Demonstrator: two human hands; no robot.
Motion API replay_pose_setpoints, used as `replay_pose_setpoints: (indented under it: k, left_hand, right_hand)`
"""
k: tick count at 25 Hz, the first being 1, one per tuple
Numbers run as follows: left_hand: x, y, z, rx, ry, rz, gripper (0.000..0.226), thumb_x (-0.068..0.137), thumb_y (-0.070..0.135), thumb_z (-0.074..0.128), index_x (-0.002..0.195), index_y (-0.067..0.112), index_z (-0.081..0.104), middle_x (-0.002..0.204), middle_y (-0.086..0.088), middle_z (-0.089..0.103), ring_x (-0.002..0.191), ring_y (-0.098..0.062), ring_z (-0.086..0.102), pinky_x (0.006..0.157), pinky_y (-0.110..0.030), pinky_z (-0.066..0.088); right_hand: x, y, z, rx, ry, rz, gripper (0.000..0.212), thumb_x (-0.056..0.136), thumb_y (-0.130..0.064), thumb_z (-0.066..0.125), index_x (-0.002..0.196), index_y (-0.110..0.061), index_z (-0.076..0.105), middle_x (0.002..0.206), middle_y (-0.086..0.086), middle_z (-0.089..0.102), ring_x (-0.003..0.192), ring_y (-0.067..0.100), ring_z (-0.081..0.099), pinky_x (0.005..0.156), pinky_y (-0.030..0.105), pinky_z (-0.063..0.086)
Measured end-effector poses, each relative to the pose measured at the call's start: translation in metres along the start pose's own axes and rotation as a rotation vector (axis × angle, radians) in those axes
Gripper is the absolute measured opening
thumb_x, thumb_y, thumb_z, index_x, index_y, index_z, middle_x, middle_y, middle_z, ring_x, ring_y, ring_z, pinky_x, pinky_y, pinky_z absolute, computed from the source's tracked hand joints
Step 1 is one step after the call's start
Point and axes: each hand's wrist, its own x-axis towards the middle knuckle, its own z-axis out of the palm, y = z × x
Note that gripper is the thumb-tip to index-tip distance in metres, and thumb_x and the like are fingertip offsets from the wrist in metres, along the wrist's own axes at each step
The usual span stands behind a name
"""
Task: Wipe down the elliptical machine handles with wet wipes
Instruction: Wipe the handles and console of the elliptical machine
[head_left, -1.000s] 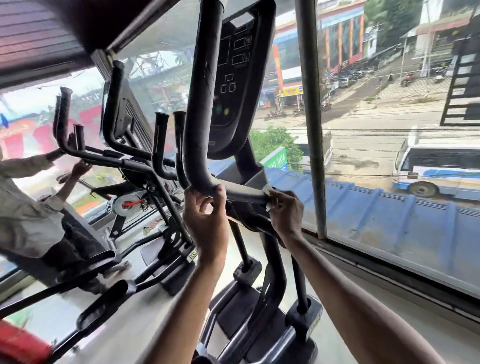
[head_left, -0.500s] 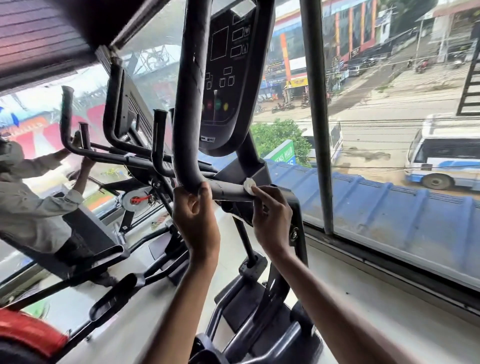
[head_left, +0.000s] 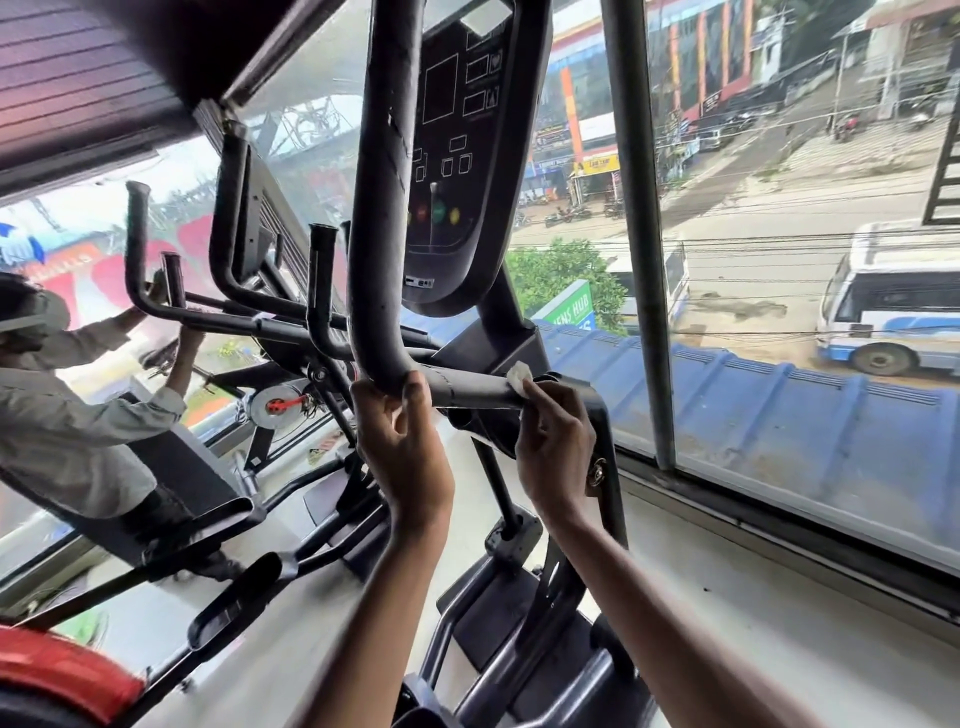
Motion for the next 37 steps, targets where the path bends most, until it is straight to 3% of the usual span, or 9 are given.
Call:
replay_pose_setpoints:
  k: [3, 6, 12, 17, 21, 25, 27, 32, 37]
  left_hand:
    - [0.001, -0.002, -0.001, -0.019, -0.013, -0.004, 0.004, 0.092, 0.03, 0.056, 0.091, 0.028, 0.053, 0.083, 0.017, 0.065, 0.077, 0.009, 0.059, 0.069, -0.01, 0.045]
    - [0.003, -0.004, -0.005, -0.015, -0.044, -0.006, 0.014, 0.087, 0.044, 0.053, 0.093, 0.032, 0.054, 0.083, 0.031, 0.067, 0.079, 0.008, 0.059, 0.071, -0.013, 0.046]
    - [0.009, -0.003, -0.013, 0.049, -0.099, 0.004, 0.015, 0.085, 0.045, 0.054, 0.093, 0.033, 0.058, 0.085, 0.029, 0.068, 0.082, 0.008, 0.061, 0.073, -0.014, 0.047]
    - [0.01, 0.003, -0.022, 0.131, -0.148, 0.032, 0.038, 0.085, 0.049, 0.053, 0.102, 0.018, 0.067, 0.087, 0.016, 0.07, 0.081, 0.009, 0.063, 0.07, -0.01, 0.044]
    - [0.01, 0.005, -0.02, 0.133, -0.134, -0.004, 0.023, 0.085, 0.05, 0.053, 0.097, 0.033, 0.064, 0.087, 0.024, 0.071, 0.087, 0.0, 0.067, 0.077, -0.02, 0.05]
    - [0.009, 0.008, -0.02, 0.131, -0.146, -0.018, 0.018, 0.085, 0.051, 0.053, 0.095, 0.041, 0.064, 0.09, 0.025, 0.073, 0.093, -0.013, 0.07, 0.082, -0.035, 0.055]
    - [0.011, 0.011, -0.021, 0.133, -0.162, -0.015, 0.02, 0.084, 0.051, 0.053, 0.098, 0.041, 0.065, 0.091, 0.028, 0.073, 0.094, -0.005, 0.07, 0.083, -0.03, 0.055]
    - [0.013, 0.016, -0.024, 0.11, -0.164, 0.03, 0.054, 0.085, 0.044, 0.058, 0.129, 0.012, 0.057, 0.115, 0.013, 0.068, 0.101, 0.001, 0.066, 0.084, -0.027, 0.056]
    - [0.02, 0.019, -0.03, 0.067, -0.182, 0.039, 0.054, 0.09, 0.041, 0.056, 0.131, 0.006, 0.057, 0.119, -0.001, 0.07, 0.107, -0.01, 0.068, 0.09, -0.029, 0.054]
  right_hand:
    - [-0.019, 0.001, 0.0, 0.02, -0.004, -0.193, 0.035, 0.098, 0.002, 0.064, 0.129, -0.011, 0.073, 0.118, 0.007, 0.067, 0.11, 0.013, 0.062, 0.099, 0.016, 0.046]
    - [-0.005, 0.014, 0.001, -0.066, 0.002, -0.022, 0.042, 0.098, 0.0, 0.062, 0.135, -0.018, 0.07, 0.117, 0.006, 0.066, 0.109, 0.024, 0.062, 0.098, 0.041, 0.054]
    - [-0.033, -0.031, 0.008, 0.144, 0.008, -0.275, 0.039, 0.098, 0.003, 0.059, 0.133, -0.009, 0.07, 0.116, 0.006, 0.062, 0.103, 0.028, 0.067, 0.093, 0.035, 0.055]
    - [-0.017, -0.013, 0.004, 0.125, 0.092, -0.074, 0.03, 0.096, 0.004, 0.066, 0.122, -0.007, 0.076, 0.105, 0.009, 0.068, 0.097, 0.007, 0.062, 0.089, 0.028, 0.053]
    - [-0.021, -0.01, 0.003, 0.109, 0.027, -0.131, 0.029, 0.097, 0.002, 0.066, 0.123, -0.005, 0.075, 0.102, 0.009, 0.066, 0.092, 0.01, 0.063, 0.088, 0.015, 0.049]
    - [0.006, 0.015, 0.003, -0.04, 0.033, 0.239, 0.032, 0.095, -0.003, 0.066, 0.125, -0.013, 0.075, 0.091, 0.004, 0.066, 0.089, 0.021, 0.062, 0.086, 0.039, 0.053]
    - [0.001, -0.004, 0.003, 0.006, 0.039, 0.185, 0.032, 0.095, -0.002, 0.066, 0.125, -0.011, 0.075, 0.097, 0.004, 0.068, 0.091, 0.018, 0.064, 0.088, 0.033, 0.055]
    - [-0.031, -0.029, 0.003, 0.143, -0.005, -0.196, 0.034, 0.1, -0.002, 0.063, 0.132, -0.009, 0.071, 0.111, 0.009, 0.066, 0.097, 0.021, 0.069, 0.09, 0.028, 0.056]
    - [-0.009, -0.016, 0.004, 0.037, 0.044, -0.021, 0.034, 0.099, -0.002, 0.061, 0.129, -0.01, 0.073, 0.106, 0.006, 0.068, 0.097, 0.025, 0.068, 0.089, 0.022, 0.049]
